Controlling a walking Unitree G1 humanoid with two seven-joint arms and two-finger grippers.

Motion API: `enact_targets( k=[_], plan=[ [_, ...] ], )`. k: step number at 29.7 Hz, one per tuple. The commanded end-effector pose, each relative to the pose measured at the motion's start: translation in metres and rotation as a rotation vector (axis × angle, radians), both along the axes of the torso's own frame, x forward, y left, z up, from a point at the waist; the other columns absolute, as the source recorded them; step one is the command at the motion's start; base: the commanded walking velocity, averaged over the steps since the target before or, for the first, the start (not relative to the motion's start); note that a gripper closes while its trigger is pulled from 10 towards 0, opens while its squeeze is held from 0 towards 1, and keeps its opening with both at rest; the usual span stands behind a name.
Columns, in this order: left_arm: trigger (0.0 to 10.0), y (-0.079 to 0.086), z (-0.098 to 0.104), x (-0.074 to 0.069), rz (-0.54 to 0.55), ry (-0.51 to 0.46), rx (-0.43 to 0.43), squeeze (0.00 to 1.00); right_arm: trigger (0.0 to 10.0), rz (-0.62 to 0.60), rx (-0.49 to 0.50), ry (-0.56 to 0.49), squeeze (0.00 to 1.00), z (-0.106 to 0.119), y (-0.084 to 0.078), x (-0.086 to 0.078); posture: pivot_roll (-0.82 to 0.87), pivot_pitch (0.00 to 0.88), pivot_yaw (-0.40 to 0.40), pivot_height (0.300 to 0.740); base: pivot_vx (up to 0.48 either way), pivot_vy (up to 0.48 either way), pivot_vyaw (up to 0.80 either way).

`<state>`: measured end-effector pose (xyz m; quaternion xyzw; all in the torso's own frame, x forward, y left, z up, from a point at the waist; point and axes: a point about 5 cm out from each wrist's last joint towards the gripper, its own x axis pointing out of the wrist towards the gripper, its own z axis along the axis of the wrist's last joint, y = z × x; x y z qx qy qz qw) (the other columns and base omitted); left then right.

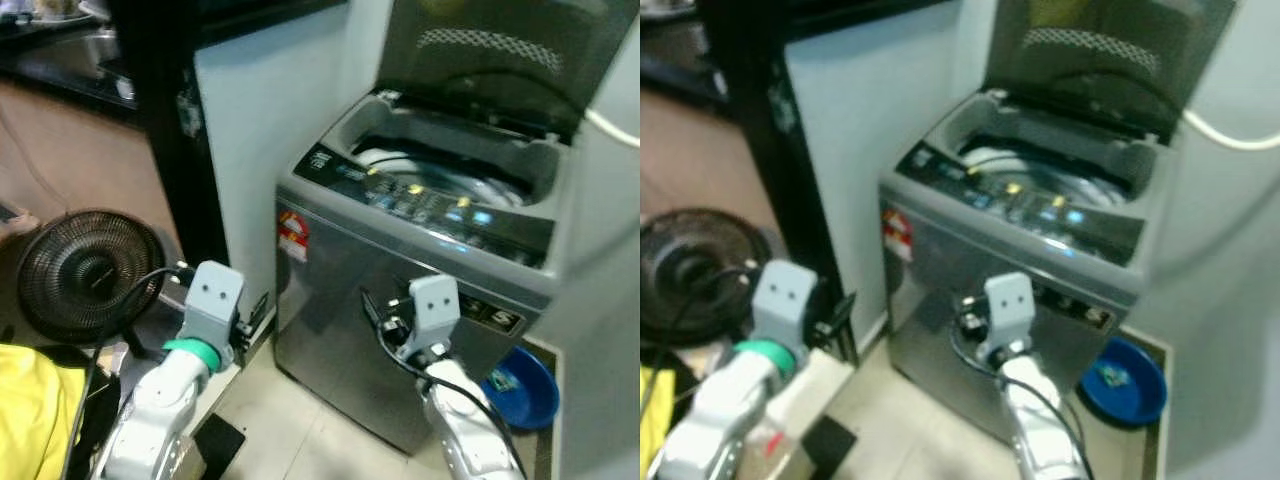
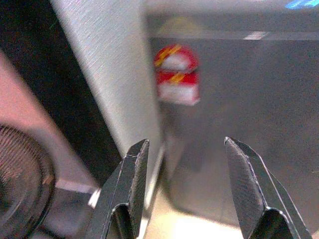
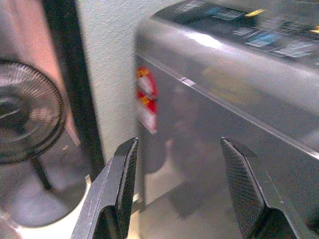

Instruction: Clothes washing

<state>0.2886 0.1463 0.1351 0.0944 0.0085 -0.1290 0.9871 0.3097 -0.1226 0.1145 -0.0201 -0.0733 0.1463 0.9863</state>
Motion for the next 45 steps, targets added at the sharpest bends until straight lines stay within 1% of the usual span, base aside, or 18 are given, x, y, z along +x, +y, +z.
enact_targets(
  k=[1,3,4,6,7,8,9,10,11,12,14,16,18,26,31,35,39,45],
  plan=[
    [10.0,0.000,-0.029,-0.008,0.027,0.100,0.019,0.00,10.0,0.002,-0.022,0.109,0.00,-0.031,-0.002,-0.011,0.07,0.018,-0.016,0.740,0.000,0.000,0.71],
    [10.0,0.000,-0.034,-0.010,0.031,0.115,0.024,0.00,10.0,-0.004,-0.022,0.128,0.00,-0.036,-0.003,-0.012,0.07,0.018,-0.016,0.740,0.000,0.000,0.71],
    [10.0,-0.001,-0.042,-0.013,0.035,0.139,0.030,0.00,10.0,-0.018,-0.024,0.170,0.00,-0.047,-0.006,-0.015,0.07,0.019,-0.017,0.740,0.000,0.000,0.71],
    [10.0,-0.001,-0.044,-0.013,0.035,0.147,0.029,0.00,10.0,-0.023,-0.025,0.185,0.00,-0.051,-0.007,-0.016,0.07,0.019,-0.017,0.740,0.000,0.000,0.71],
    [10.0,0.000,-0.053,-0.015,0.041,0.170,0.033,0.00,10.0,-0.040,-0.019,0.249,0.00,-0.066,-0.010,-0.019,0.07,0.023,-0.018,0.740,0.000,0.000,0.71],
    [10.0,0.000,-0.058,-0.017,0.046,0.183,0.039,0.00,10.0,-0.050,-0.015,0.288,0.00,-0.075,-0.012,-0.022,0.07,0.023,-0.018,0.740,0.000,0.000,0.71],
    [10.0,0.002,-0.064,-0.018,0.057,0.192,0.049,0.00,10.0,-0.055,-0.037,0.327,0.00,-0.084,-0.013,-0.025,0.07,0.023,-0.018,0.740,0.000,0.000,0.71],
    [10.0,0.002,-0.064,-0.018,0.057,0.192,0.049,0.00,10.0,-0.055,-0.037,0.327,0.00,-0.084,-0.013,-0.025,0.07,0.023,-0.018,0.740,0.000,0.000,0.71],
    [10.0,0.003,-0.067,-0.018,0.064,0.196,0.056,0.00,10.0,-0.058,-0.055,0.349,0.00,-0.090,-0.014,-0.027,0.07,0.028,-0.018,0.740,0.000,0.000,0.71],
    [10.0,0.003,-0.067,-0.018,0.064,0.196,0.056,0.00,10.0,-0.058,-0.055,0.349,0.00,-0.090,-0.014,-0.027,0.07,0.028,-0.018,0.740,0.000,0.000,0.71],
    [10.0,0.006,-0.072,-0.019,0.079,0.211,0.060,0.00,10.0,-0.074,-0.043,0.387,0.00,-0.097,-0.016,-0.029,0.07,0.028,-0.019,0.740,0.000,0.000,0.71],
    [10.0,0.013,-0.084,-0.023,0.111,0.244,0.073,0.00,10.0,-0.098,-0.027,0.445,0.00,-0.108,-0.020,-0.034,0.07,0.031,-0.021,0.740,0.000,0.000,0.71],
    [10.0,0.015,-0.088,-0.025,0.125,0.255,0.076,0.00,10.0,-0.099,-0.027,0.456,0.00,-0.111,-0.020,-0.035,0.07,0.032,-0.023,0.740,0.000,0.000,0.71],
    [10.0,0.019,-0.092,-0.028,0.138,0.263,0.080,0.00,10.0,-0.091,-0.031,0.438,0.00,-0.109,-0.021,-0.034,0.08,0.033,-0.024,0.740,0.000,0.000,0.71],
    [10.0,0.019,-0.091,-0.025,0.140,0.230,0.097,0.00,10.0,-0.080,-0.005,0.390,0.00,-0.102,-0.018,-0.029,0.07,0.032,-0.020,0.740,0.000,0.000,0.69],
    [10.0,0.020,-0.091,-0.022,0.158,0.211,0.105,0.00,10.0,-0.061,0.000,0.357,0.00,-0.097,-0.013,-0.025,0.07,0.032,-0.019,0.740,0.417,0.000,0.00],
    [10.0,0.019,-0.091,-0.020,0.163,0.200,0.110,0.00,10.0,-0.042,-0.027,0.330,0.00,-0.095,-0.011,-0.023,0.07,0.032,-0.018,0.740,0.439,0.000,0.74],
    [10.0,0.020,-0.091,-0.019,0.169,0.191,0.112,0.00,10.0,-0.040,-0.021,0.327,0.00,-0.095,-0.010,-0.023,0.07,0.031,-0.019,0.740,0.439,0.000,0.73]
  ],
)
